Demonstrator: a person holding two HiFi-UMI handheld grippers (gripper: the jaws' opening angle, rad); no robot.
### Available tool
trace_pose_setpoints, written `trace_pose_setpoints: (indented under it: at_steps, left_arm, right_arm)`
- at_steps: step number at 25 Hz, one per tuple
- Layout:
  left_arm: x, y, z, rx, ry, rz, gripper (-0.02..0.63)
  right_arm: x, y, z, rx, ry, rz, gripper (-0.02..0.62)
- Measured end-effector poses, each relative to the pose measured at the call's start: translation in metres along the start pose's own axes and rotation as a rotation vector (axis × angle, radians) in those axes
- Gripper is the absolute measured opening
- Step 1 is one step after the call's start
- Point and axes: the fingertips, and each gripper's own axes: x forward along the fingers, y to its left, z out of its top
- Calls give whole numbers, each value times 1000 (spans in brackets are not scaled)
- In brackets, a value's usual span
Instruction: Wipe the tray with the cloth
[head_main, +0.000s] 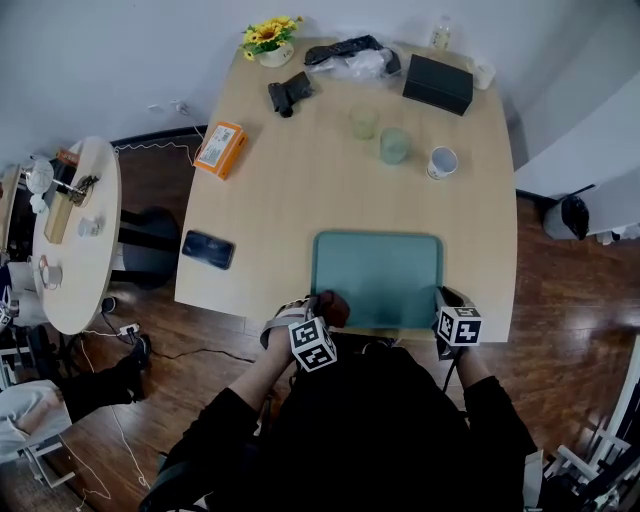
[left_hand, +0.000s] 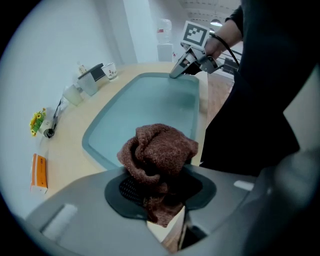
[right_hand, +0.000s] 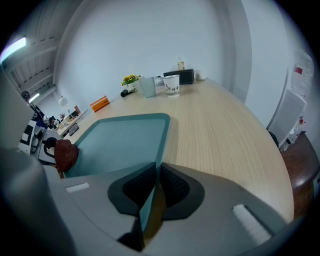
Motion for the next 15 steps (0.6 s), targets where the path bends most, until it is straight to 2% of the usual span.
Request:
trace_pose_setpoints:
  at_steps: [5,7,9,12,15]
  left_arm:
    - [1,0,-1,23,13,-15,118]
    - [-5,6,6,22,1,4,117]
    - [-21,22,18,-8,-48,50,117]
    - [-61,57,35,-102,-152,138,117]
    - [-105,91,35,-179,-224,245,117]
  right_arm:
    - [-1,0,0,-2,3,-7,34]
    - [-2,-2,0,-1,2,-9,34]
    - [-2,-3,0,1,-2,-11,34]
    - [-1,-2,0,0,-6,-10,34]
    - [0,-2,-2,1,1,-2,37]
